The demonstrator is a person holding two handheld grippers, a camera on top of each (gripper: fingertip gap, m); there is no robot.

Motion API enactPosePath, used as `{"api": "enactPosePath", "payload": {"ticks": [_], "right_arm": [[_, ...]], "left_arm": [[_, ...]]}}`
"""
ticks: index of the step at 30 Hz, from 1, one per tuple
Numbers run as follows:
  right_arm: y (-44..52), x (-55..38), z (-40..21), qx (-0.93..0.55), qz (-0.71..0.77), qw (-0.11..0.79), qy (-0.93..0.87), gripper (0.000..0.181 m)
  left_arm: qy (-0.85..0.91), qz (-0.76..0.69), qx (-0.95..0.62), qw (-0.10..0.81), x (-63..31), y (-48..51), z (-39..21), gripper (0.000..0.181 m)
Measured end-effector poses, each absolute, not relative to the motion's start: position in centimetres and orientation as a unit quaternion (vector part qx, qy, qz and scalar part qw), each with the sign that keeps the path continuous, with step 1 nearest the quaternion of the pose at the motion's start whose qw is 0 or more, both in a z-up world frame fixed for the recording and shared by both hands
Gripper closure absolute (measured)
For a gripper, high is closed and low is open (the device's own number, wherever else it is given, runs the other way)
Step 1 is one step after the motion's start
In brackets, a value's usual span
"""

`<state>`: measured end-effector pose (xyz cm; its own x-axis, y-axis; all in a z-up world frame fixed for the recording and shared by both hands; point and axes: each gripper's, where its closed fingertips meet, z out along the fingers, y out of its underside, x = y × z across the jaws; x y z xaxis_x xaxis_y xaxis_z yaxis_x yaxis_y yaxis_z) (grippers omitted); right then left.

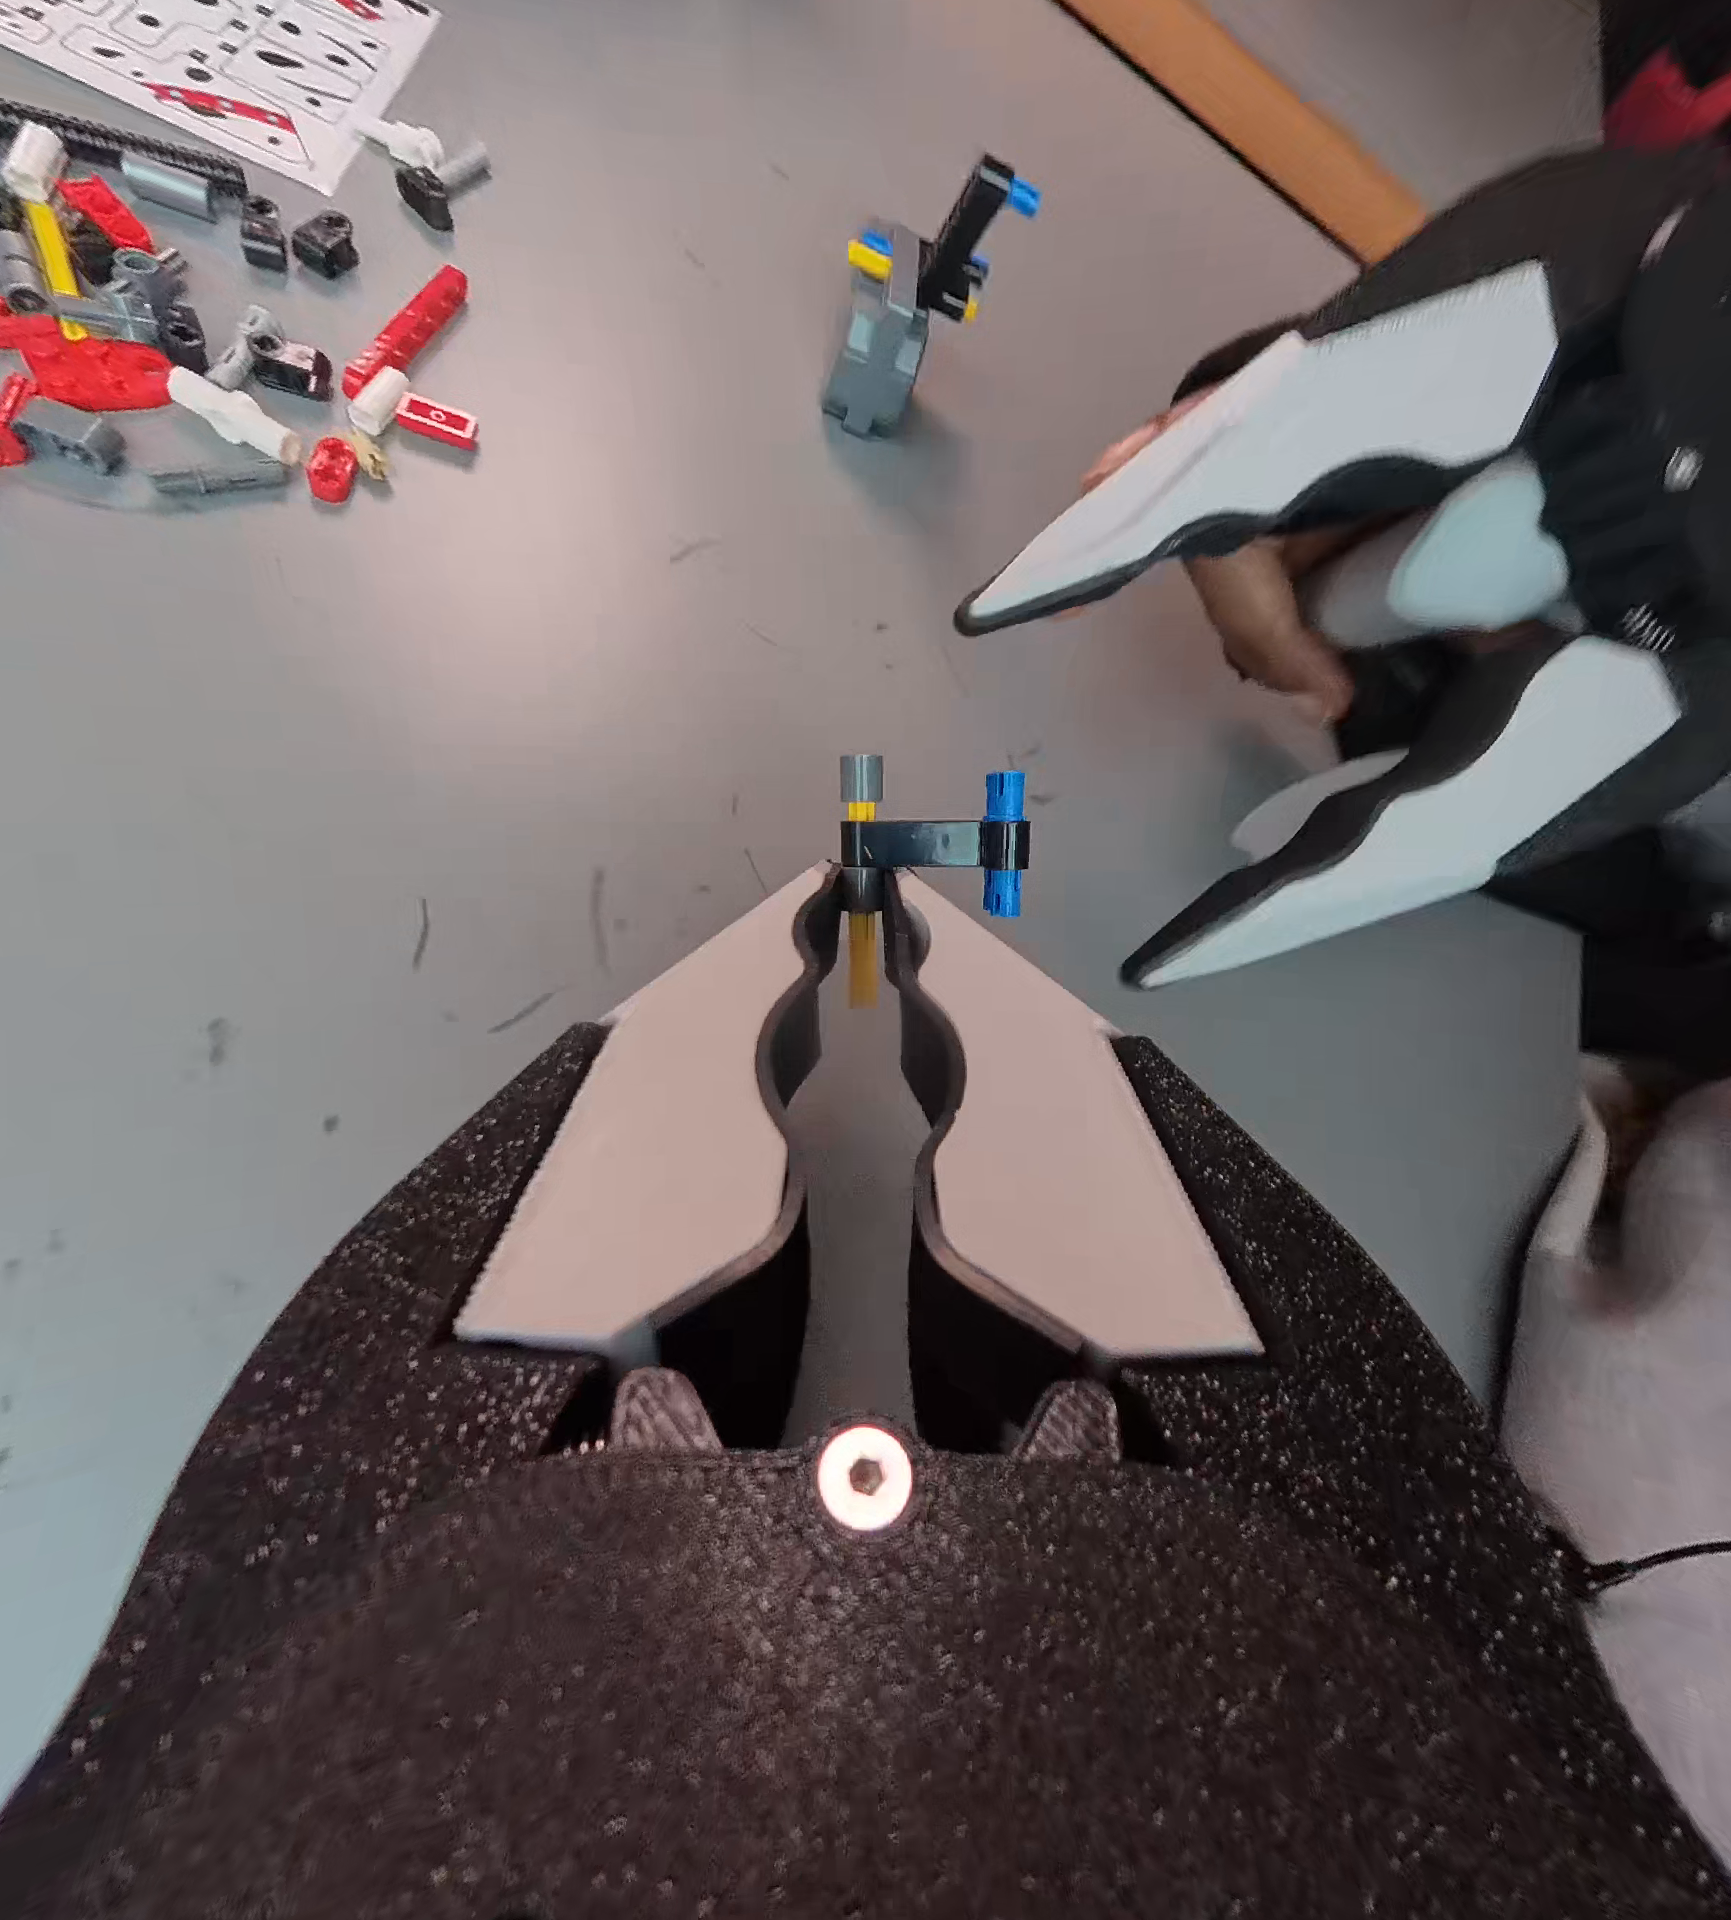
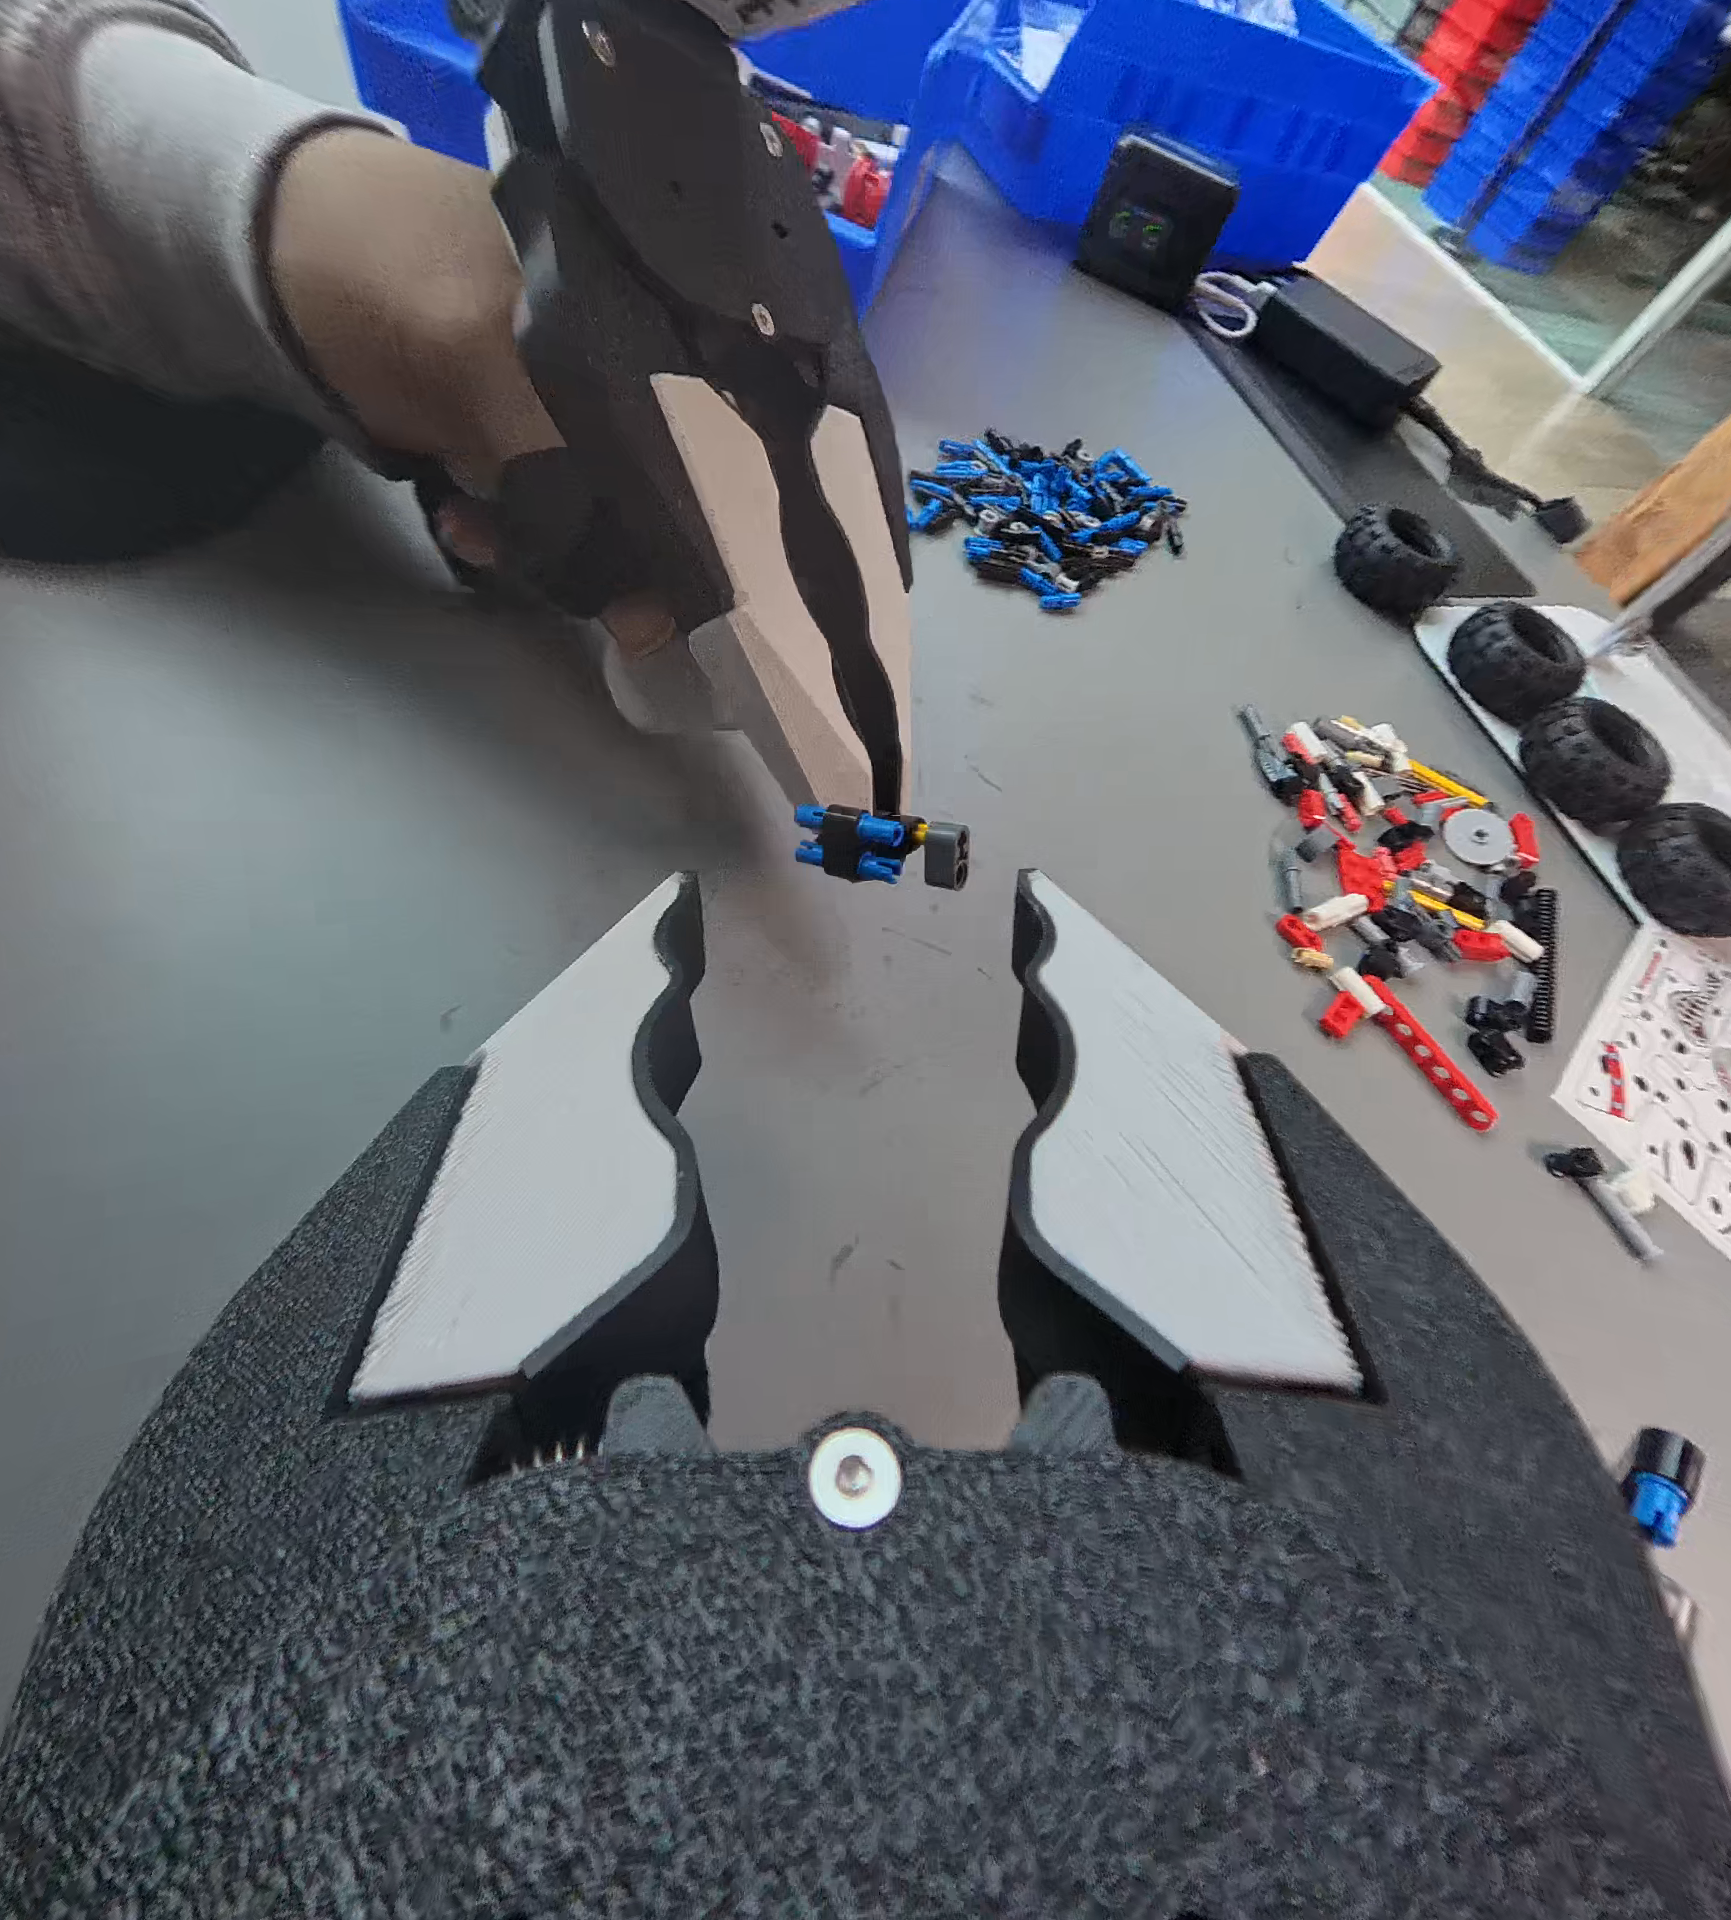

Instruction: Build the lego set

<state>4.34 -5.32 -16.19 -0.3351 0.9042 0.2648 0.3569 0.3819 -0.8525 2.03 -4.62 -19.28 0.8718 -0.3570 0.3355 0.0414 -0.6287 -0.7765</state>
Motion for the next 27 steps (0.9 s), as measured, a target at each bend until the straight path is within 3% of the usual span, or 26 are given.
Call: {"api": "enactPosePath", "payload": {"ticks": [1,6,10,12,20,27], "right_arm": [[-5.2,3.6,-16.4,-0.436,0.331,0.408,-0.731,0.115],[-5.2,0.8,-16.0,-0.414,0.261,0.497,-0.717,0.104],[-5.9,0.4,-14.5,-0.384,0.285,0.519,-0.708,0.120],[-5.8,0.7,-13.7,-0.384,0.301,0.526,-0.697,0.133],[-6.4,1.8,-11.1,-0.363,0.353,0.544,-0.669,0.134],[-7.3,2.5,-10.6,-0.349,0.387,0.525,-0.673,0.135]], "left_arm": [[0.066,-0.257,-0.863,0.429,1.9,-4.4,-18.6,0.174],[-0.050,-0.435,-0.786,0.438,2.6,-4.3,-15.2,0.174],[-0.095,-0.537,-0.733,0.408,3.0,-4.9,-14.1,0.175],[-0.094,-0.556,-0.721,0.404,3.4,-5.1,-13.6,0.175],[-0.093,-0.649,-0.643,0.397,4.5,-5.7,-11.0,0.174],[-0.035,-0.633,-0.653,0.414,5.3,-6.4,-10.7,0.174]]}}
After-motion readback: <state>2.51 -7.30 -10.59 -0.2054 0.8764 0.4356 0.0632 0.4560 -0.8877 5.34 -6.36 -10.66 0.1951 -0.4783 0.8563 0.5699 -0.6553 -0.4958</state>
